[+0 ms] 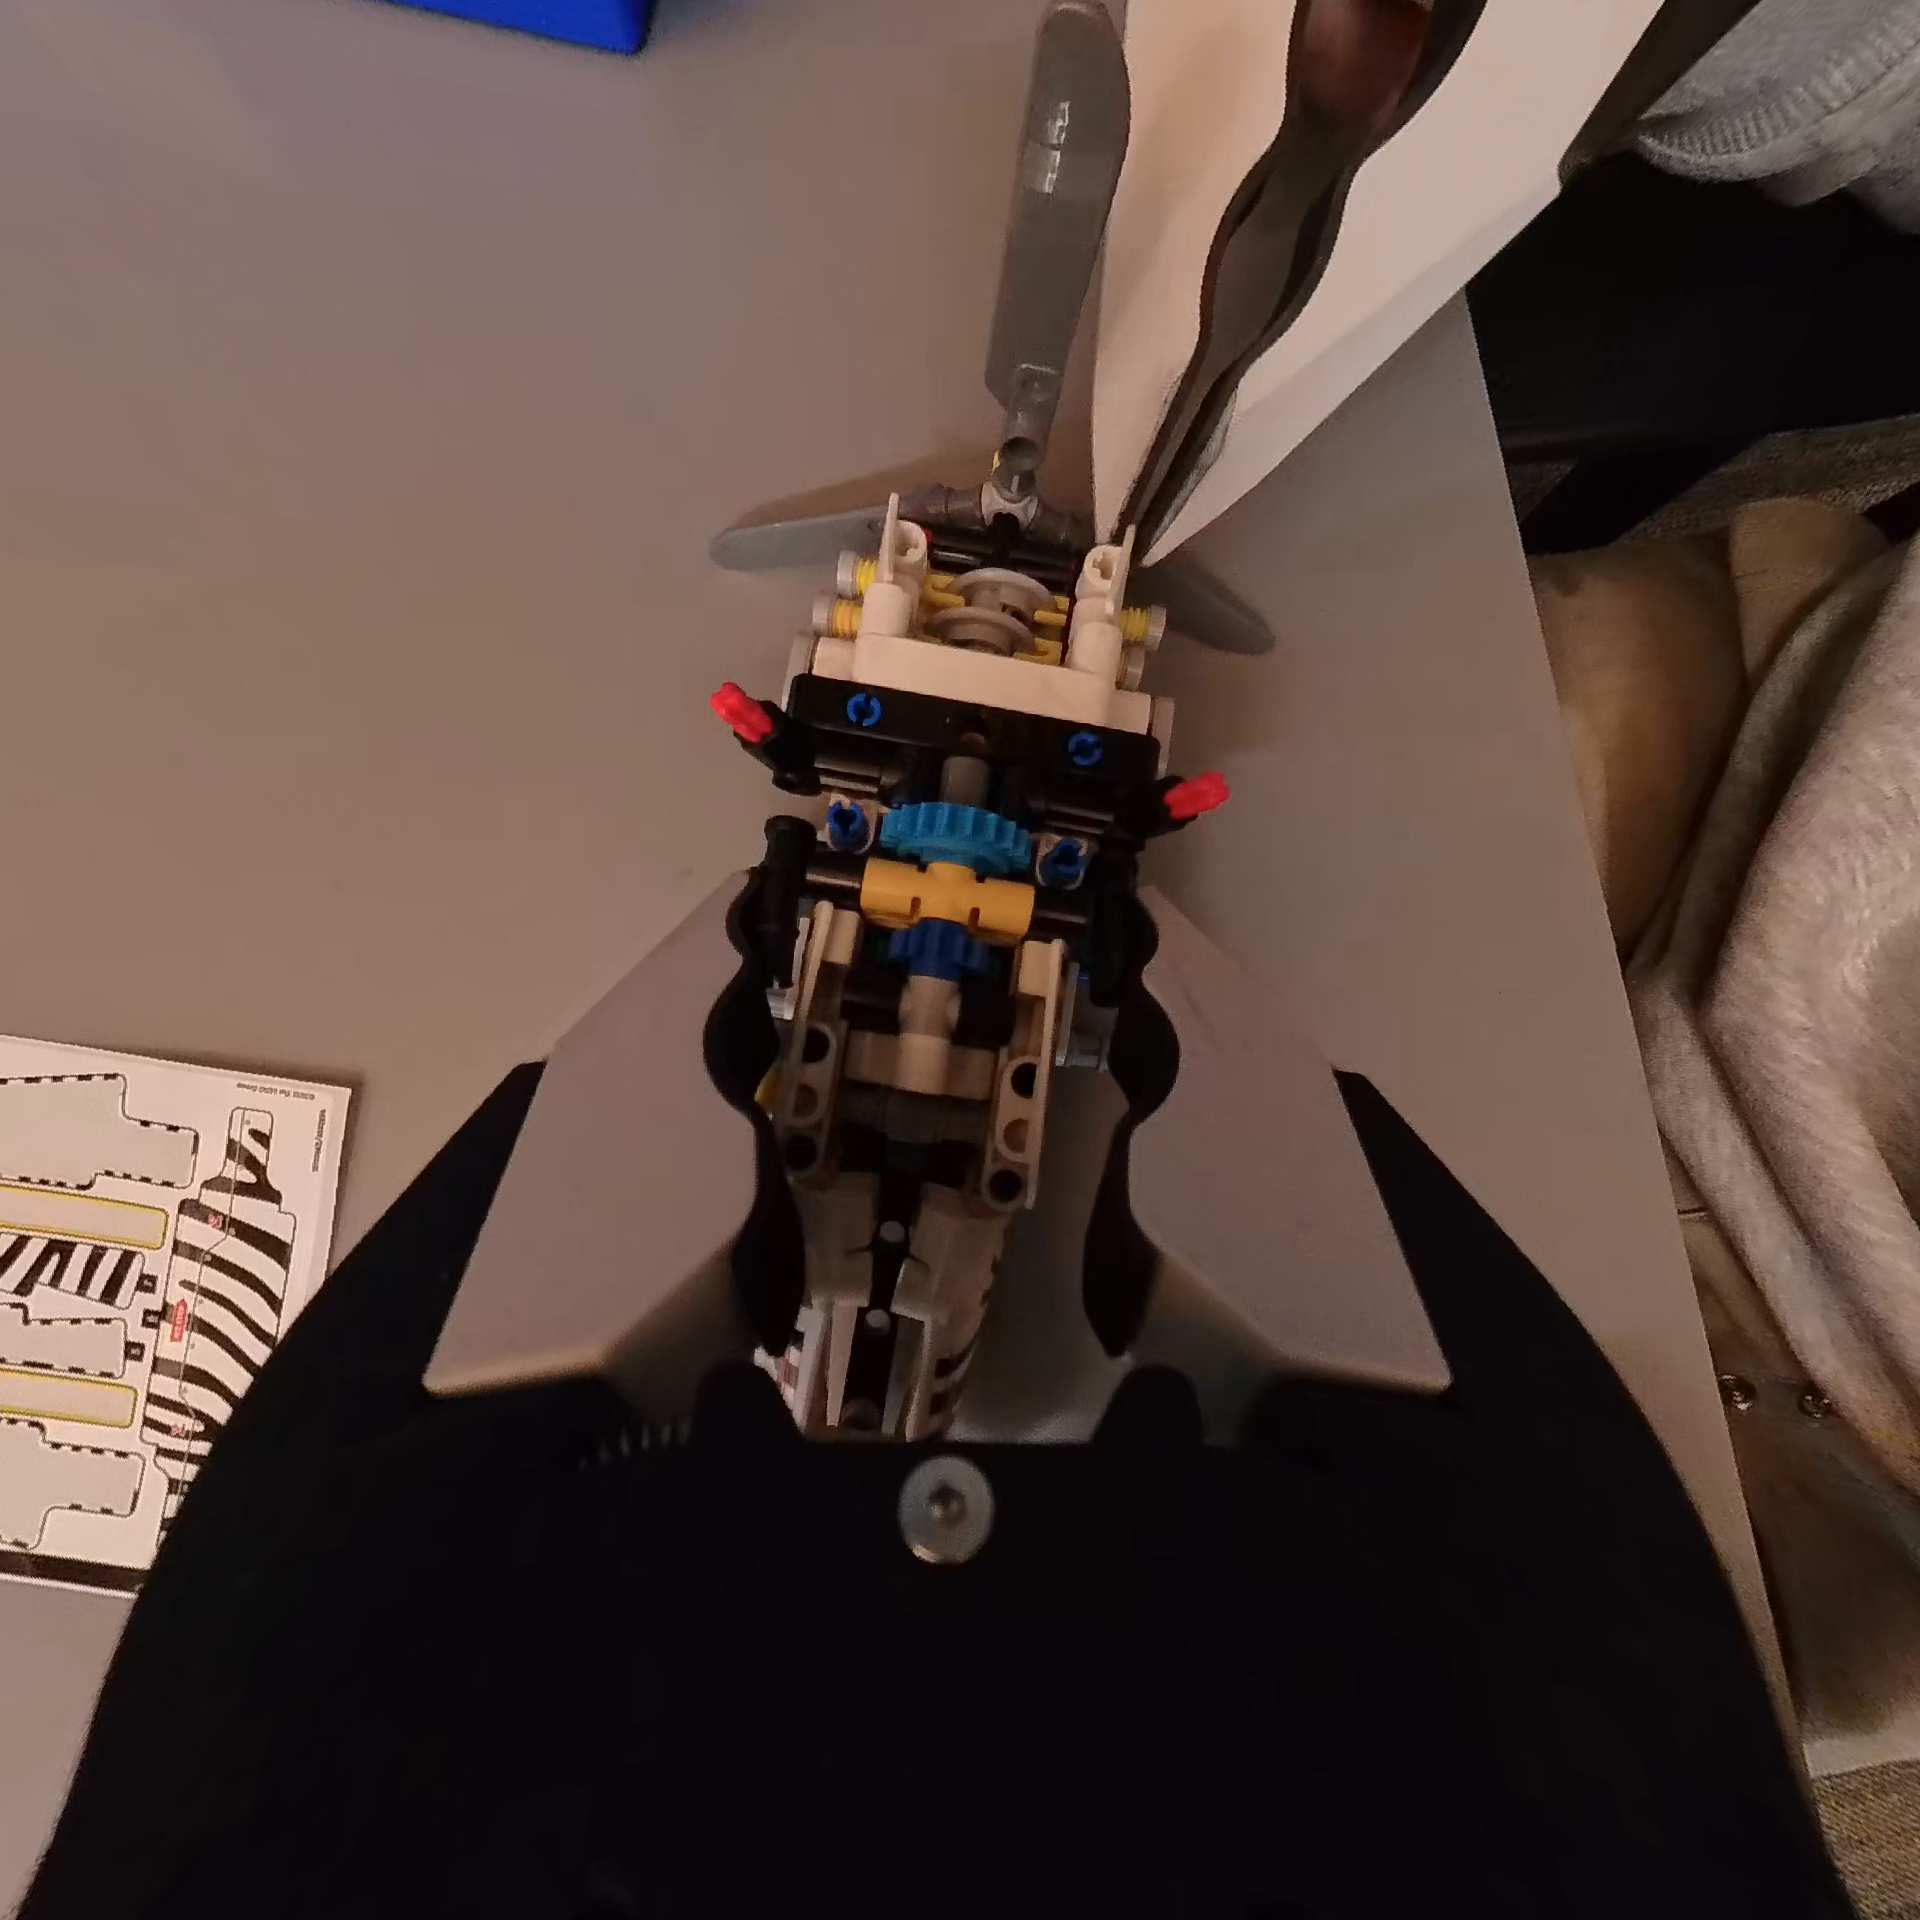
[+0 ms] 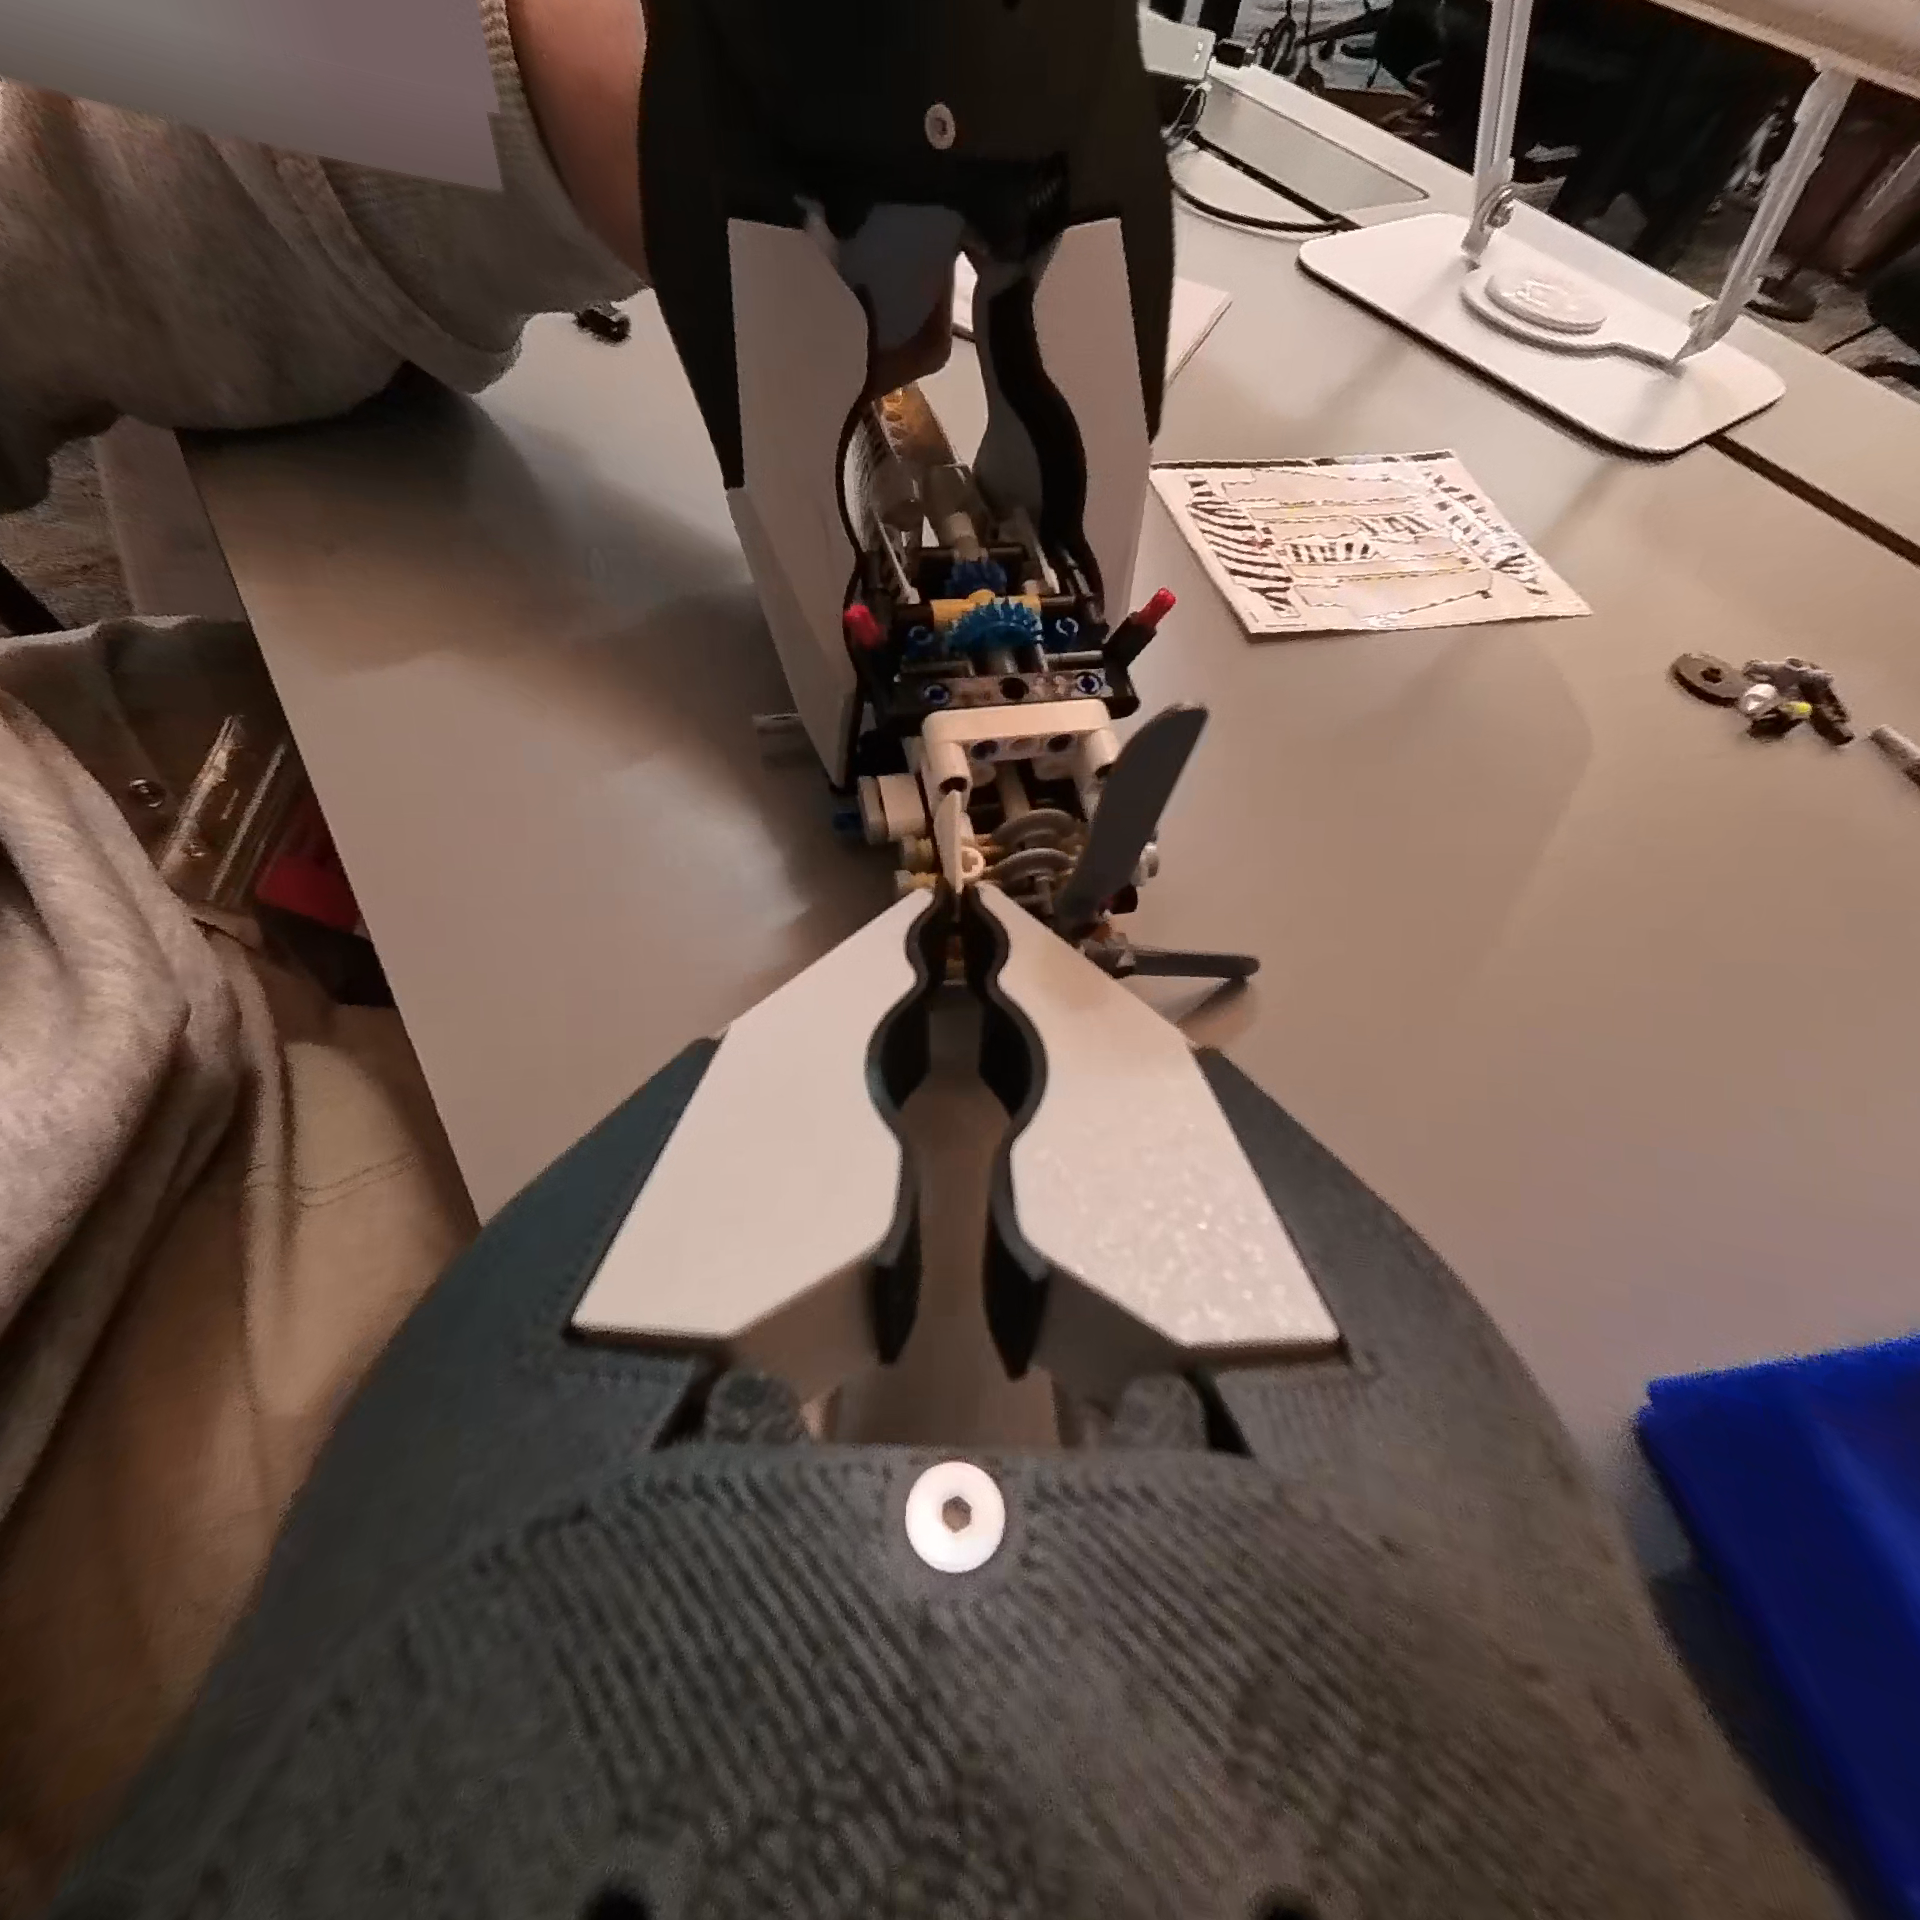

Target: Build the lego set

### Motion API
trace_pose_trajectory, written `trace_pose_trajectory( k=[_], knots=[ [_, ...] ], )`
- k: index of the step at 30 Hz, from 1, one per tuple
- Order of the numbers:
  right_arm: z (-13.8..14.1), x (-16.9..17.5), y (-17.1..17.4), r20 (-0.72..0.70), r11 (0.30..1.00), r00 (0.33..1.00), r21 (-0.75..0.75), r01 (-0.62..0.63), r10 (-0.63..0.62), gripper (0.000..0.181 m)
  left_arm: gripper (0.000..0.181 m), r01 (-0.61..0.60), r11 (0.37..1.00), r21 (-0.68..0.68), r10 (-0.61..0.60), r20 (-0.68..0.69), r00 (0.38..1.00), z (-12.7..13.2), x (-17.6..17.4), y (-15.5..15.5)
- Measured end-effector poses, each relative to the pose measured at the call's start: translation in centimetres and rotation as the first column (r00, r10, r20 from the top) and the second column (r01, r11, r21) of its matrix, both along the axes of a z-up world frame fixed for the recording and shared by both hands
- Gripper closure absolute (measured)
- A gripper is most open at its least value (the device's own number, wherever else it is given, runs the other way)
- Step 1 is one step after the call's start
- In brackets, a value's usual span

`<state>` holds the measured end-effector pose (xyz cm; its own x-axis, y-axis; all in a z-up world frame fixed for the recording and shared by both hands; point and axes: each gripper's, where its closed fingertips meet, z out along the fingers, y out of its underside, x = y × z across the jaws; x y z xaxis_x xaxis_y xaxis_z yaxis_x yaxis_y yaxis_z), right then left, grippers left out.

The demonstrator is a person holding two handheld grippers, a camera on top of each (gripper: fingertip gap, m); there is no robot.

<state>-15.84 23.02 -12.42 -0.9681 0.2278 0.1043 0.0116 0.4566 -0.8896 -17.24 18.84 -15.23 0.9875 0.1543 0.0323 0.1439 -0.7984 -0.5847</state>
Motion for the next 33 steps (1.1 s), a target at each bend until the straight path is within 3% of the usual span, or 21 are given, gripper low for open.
trace_pose_trajectory(
  k=[9,33],
  knots=[
    [0.0,-0.3,-0.3,0.078,0.999,0.996,-0.015,-0.050,0.051,0.181,0.119,-0.002,1.000,0.001,0.002,-0.002,1.000,0.0,-0.2,-0.1],
    [0.1,-0.6,-1.1,0.036,0.997,0.997,0.039,-0.066,0.064,0.181,0.120,-0.021,1.000,0.009,0.021,0.000,1.000,0.0,-0.5,-0.5]
  ],
)
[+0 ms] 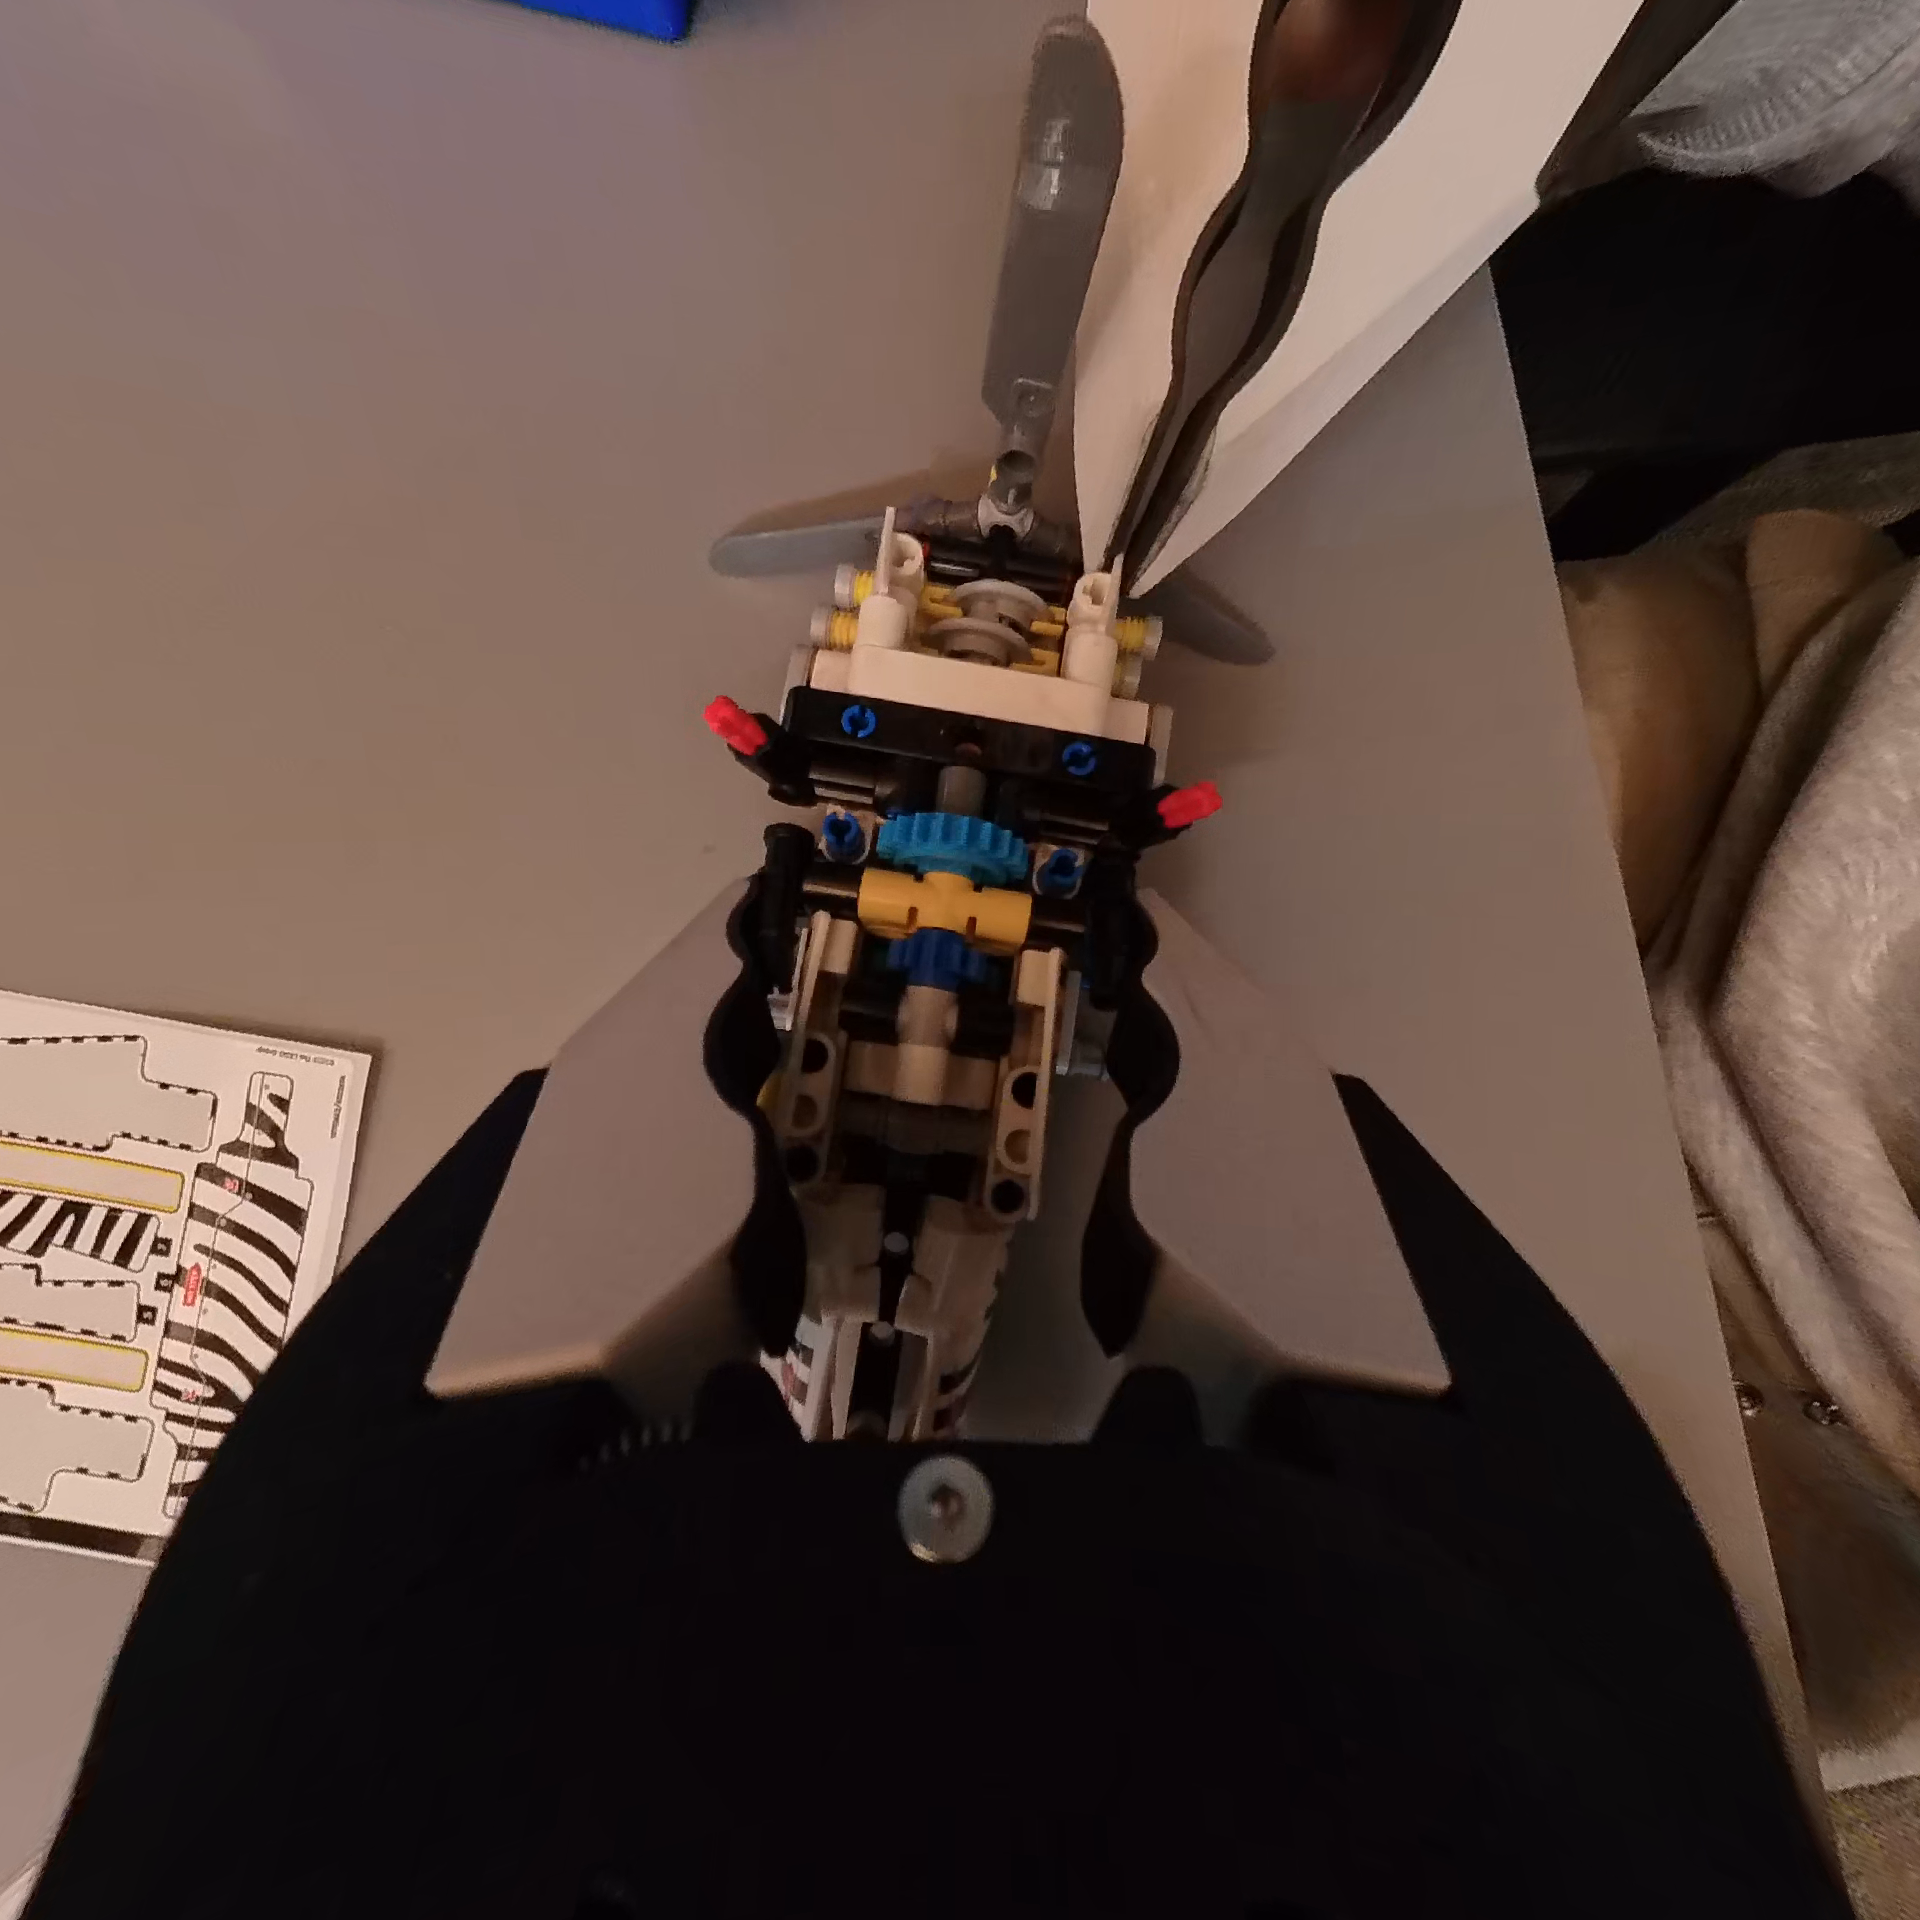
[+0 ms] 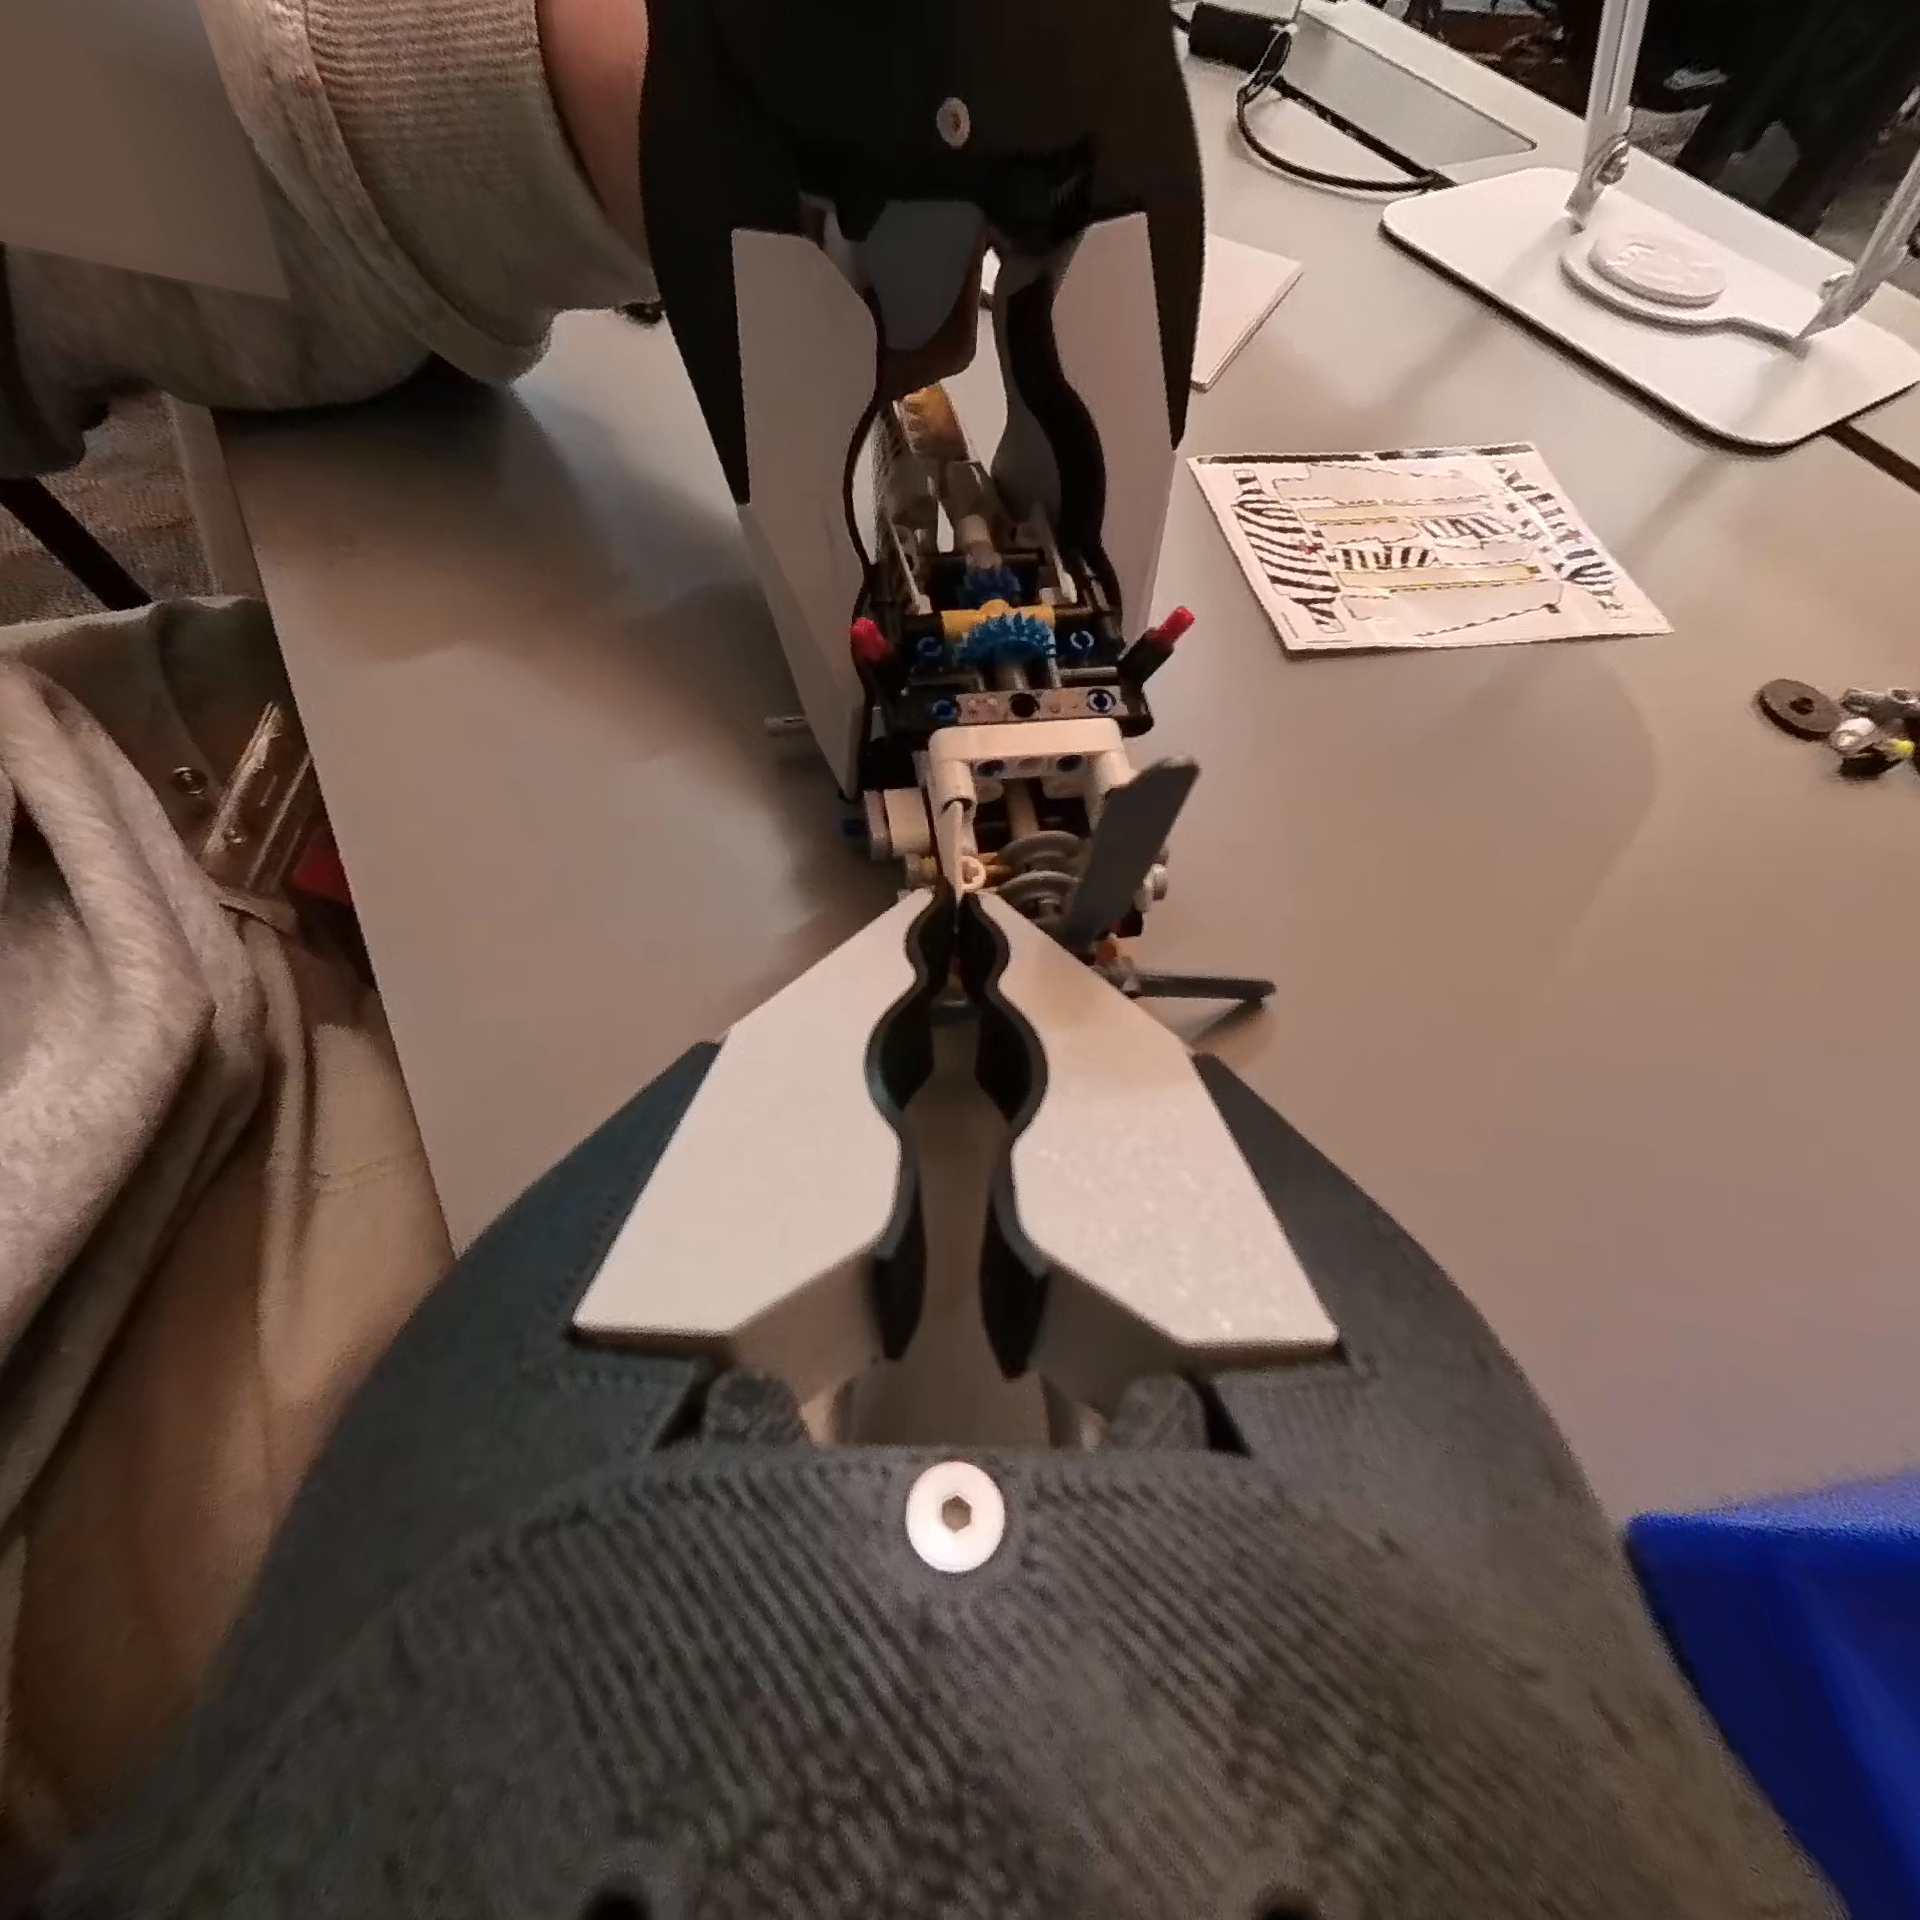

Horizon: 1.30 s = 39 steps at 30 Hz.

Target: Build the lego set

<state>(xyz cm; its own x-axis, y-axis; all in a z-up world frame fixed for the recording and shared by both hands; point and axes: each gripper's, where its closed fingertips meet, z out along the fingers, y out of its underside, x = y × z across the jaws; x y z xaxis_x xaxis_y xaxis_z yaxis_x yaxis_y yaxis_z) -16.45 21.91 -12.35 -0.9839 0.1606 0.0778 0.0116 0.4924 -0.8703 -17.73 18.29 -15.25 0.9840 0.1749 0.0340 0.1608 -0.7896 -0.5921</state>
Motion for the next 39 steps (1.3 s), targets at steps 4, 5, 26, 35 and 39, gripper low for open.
trace_pose_trajectory(
  k=[4,5,26,35,39],
  knots=[
    [-0.1,0.0,0.0,0.008,1.000,1.000,-0.013,-0.006,0.006,0.181,0.120,0.005,1.000,-0.012,-0.005,-0.001,1.000,-0.1,0.0,-0.1],
    [-0.2,0.0,0.0,0.000,1.000,1.000,-0.013,-0.003,0.003,0.181,0.119,0.005,1.000,-0.013,-0.005,-0.003,1.000,-0.1,0.0,-0.1],
    [-0.2,0.1,0.4,-0.074,0.998,0.996,-0.030,0.051,-0.053,0.181,0.103,0.010,1.000,0.006,-0.010,0.024,1.000,0.5,1.3,-1.3],
    [-0.2,0.1,0.4,-0.075,0.998,0.996,-0.031,0.052,-0.054,0.181,0.103,-0.073,0.977,0.203,0.059,0.074,0.995,2.8,0.6,-1.3],
    [-0.2,0.1,0.4,-0.074,0.998,0.996,-0.031,0.052,-0.054,0.181,0.105,-0.106,0.958,0.268,0.082,0.098,0.992,3.9,0.3,-1.0]
  ],
)
